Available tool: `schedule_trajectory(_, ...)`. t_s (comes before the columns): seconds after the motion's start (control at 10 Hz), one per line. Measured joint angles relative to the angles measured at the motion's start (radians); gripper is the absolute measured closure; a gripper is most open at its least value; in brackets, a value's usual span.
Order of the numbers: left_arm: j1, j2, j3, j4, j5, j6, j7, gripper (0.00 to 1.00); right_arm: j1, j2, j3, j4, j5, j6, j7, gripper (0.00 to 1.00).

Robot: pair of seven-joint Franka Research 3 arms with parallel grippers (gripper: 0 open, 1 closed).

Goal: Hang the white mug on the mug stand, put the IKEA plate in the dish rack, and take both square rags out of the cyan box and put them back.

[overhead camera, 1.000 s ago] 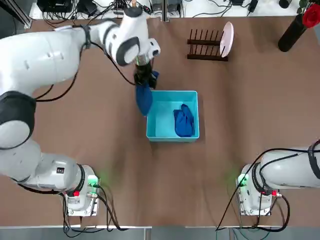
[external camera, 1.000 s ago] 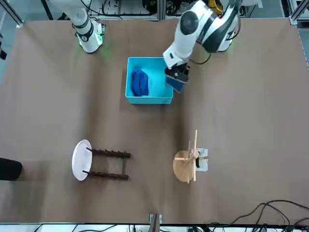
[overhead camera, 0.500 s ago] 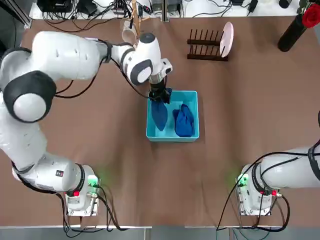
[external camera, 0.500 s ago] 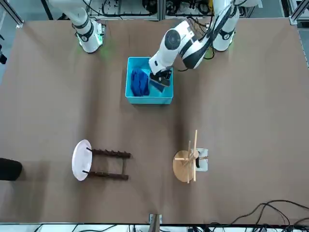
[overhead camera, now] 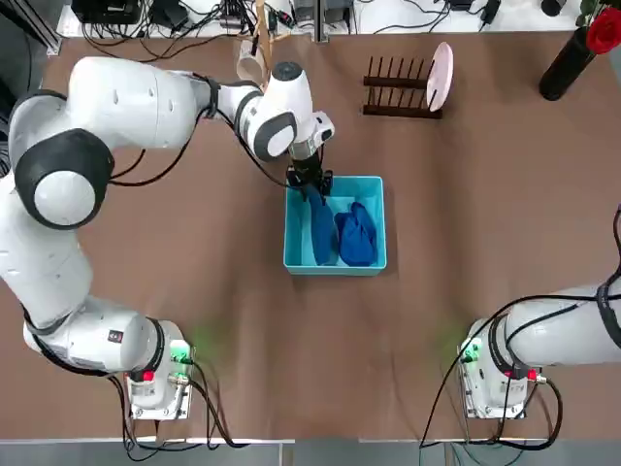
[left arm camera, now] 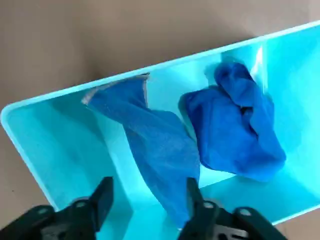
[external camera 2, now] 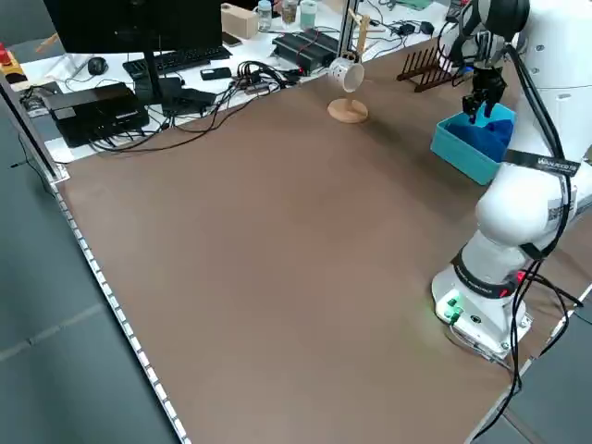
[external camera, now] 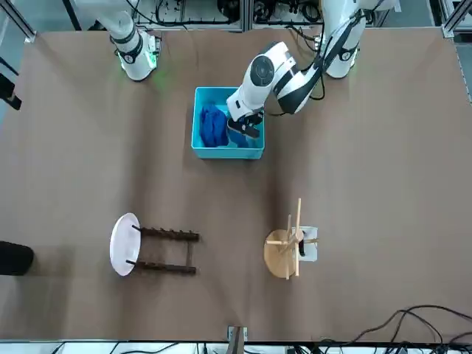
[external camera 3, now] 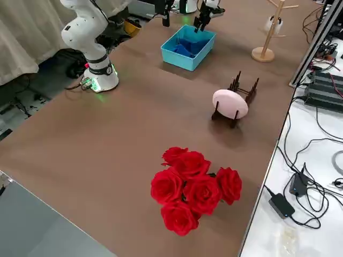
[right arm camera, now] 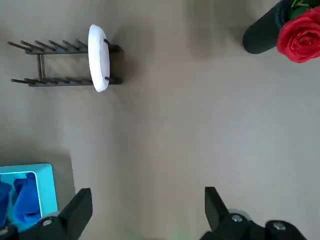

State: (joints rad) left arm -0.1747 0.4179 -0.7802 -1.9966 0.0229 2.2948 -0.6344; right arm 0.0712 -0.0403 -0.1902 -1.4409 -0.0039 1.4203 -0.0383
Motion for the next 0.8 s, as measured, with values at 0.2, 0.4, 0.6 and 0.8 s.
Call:
schedule_trajectory(0.2,0.038,-0.092,0.003,0.028,0.008,-0.088,0.024,0.13,0.000,0.011,0.000,-0.006,0.000,0.018,0.000,0.00)
schedule_trajectory(0.4,0.065,-0.251,0.093,0.047,0.010,-0.154,0.065,0.00,0.002,0.016,0.000,-0.011,0.000,0.022,-0.002,0.00)
schedule_trajectory(0.6,0.070,-0.345,0.247,0.100,0.009,-0.281,0.181,0.00,0.004,0.016,0.000,-0.011,0.000,0.021,-0.005,0.00)
schedule_trajectory(0.8,0.071,-0.354,0.380,0.216,0.008,-0.416,0.289,0.00,0.007,0.018,0.000,-0.014,0.000,0.021,-0.007,0.00)
